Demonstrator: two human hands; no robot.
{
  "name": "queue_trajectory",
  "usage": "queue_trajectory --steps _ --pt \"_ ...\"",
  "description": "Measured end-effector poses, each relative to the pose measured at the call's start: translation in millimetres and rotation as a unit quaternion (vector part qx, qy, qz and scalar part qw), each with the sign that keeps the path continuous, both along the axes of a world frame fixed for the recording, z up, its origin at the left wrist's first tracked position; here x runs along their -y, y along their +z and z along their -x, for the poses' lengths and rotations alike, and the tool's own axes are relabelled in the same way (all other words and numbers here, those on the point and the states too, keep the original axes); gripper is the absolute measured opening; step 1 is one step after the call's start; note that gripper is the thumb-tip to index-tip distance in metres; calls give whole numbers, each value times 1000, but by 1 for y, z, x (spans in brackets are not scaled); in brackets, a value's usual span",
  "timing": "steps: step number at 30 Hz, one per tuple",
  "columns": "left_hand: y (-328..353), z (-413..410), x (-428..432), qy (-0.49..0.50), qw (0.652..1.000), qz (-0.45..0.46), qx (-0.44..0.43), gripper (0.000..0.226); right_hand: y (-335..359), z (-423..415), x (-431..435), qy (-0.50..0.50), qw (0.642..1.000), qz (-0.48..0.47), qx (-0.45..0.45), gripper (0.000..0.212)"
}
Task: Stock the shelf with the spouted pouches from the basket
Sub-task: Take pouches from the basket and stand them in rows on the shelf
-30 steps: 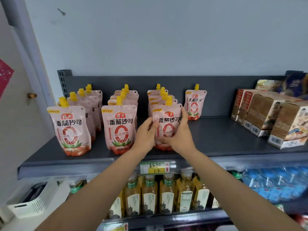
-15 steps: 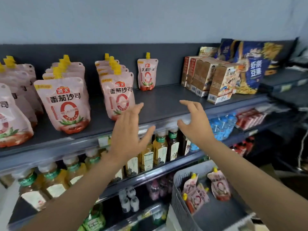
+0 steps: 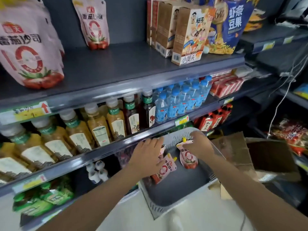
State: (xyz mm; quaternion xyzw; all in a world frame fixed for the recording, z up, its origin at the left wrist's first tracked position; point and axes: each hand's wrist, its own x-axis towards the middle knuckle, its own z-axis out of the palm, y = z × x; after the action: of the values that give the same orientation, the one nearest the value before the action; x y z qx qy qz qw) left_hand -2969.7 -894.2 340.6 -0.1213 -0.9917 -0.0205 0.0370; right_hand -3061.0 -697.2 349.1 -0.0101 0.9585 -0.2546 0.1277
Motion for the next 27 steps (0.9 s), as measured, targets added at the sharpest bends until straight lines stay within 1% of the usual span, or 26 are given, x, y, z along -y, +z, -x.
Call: queue_trajectory --steps 2,4,7,8,11,13,15,18,21,23,25,27 --pt "-29 16 -20 32 998 7 57 72 -34 19 -16 3 998 -13 56 62" --pt "-58 30 -38 73 991 -2 109 72 -68 35 -32 -15 996 -5 92 64" --pt "-97 46 -63 138 974 -17 178 74 -118 58 -50 -15 993 -31 116 85" --pt "-109 51 -70 160 967 -17 199 76 -132 64 -54 -9 991 -47 122 89" --pt "-135 59 -84 223 942 -17 250 71 -167 77 -58 -39 987 -46 150 87" --pt "-147 63 -88 242 929 1 280 68 -184 80 -57 -49 988 -31 146 83" --pt "-155 65 -90 256 922 13 290 66 -199 82 -55 -39 989 -32 136 83" --pt "-166 65 -88 257 921 22 293 68 -215 81 -50 -34 991 -34 122 86" --pt "-173 68 -81 270 915 40 296 75 -225 77 -38 -74 990 -8 120 106" --pt "-177 71 -76 275 910 44 307 77 -230 78 -33 -92 990 -25 103 113" --pt "-180 74 -72 281 907 45 311 74 -234 81 -29 -77 992 -59 86 112" --pt "-183 77 -71 285 907 44 306 68 -238 85 -24 -81 991 -69 87 112"
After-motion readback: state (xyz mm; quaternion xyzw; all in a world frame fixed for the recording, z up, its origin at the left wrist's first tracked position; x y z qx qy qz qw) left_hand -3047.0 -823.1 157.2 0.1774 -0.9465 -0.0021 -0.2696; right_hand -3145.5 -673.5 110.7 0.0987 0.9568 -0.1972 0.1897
